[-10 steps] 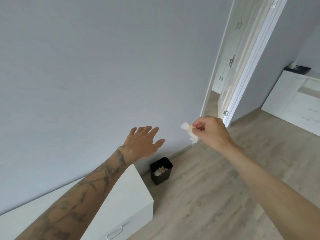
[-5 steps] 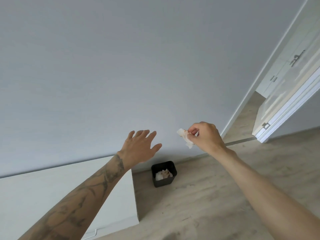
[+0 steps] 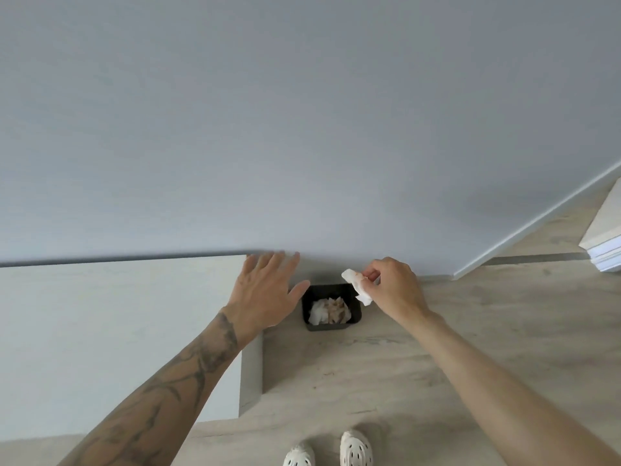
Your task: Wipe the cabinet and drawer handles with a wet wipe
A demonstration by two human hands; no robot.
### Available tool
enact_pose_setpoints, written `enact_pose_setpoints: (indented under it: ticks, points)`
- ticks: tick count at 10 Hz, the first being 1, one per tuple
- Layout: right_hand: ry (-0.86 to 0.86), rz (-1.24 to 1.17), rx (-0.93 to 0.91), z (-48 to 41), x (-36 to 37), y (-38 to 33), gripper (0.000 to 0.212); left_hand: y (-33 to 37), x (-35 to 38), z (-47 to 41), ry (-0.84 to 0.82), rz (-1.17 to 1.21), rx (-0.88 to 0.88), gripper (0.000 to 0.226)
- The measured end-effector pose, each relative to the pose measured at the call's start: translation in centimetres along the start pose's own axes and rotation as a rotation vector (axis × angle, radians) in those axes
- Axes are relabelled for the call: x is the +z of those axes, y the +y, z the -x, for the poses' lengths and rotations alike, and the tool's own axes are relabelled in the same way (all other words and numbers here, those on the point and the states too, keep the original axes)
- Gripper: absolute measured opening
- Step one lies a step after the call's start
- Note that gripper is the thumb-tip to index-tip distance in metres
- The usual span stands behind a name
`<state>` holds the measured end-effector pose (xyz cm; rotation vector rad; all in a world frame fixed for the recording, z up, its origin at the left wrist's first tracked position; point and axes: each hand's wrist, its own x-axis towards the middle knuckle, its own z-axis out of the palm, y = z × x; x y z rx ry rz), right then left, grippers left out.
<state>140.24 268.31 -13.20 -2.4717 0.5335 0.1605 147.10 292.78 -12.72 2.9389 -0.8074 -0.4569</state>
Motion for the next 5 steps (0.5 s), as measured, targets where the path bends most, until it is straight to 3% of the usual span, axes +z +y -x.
enact_pose_setpoints:
  ticks: [3,5]
  points:
    - [-0.087,0.059,-0.038,-12.3,19.2,14.2,0.009,-1.8,21.3,-8.5,-0.103,0.032,-0.125,0.069]
    - [-0.126,0.117,-0.02,-16.0,24.9,19.3,0.011,-3.0,27.9,-11.8,-0.075,0.0,-0.133,0.07]
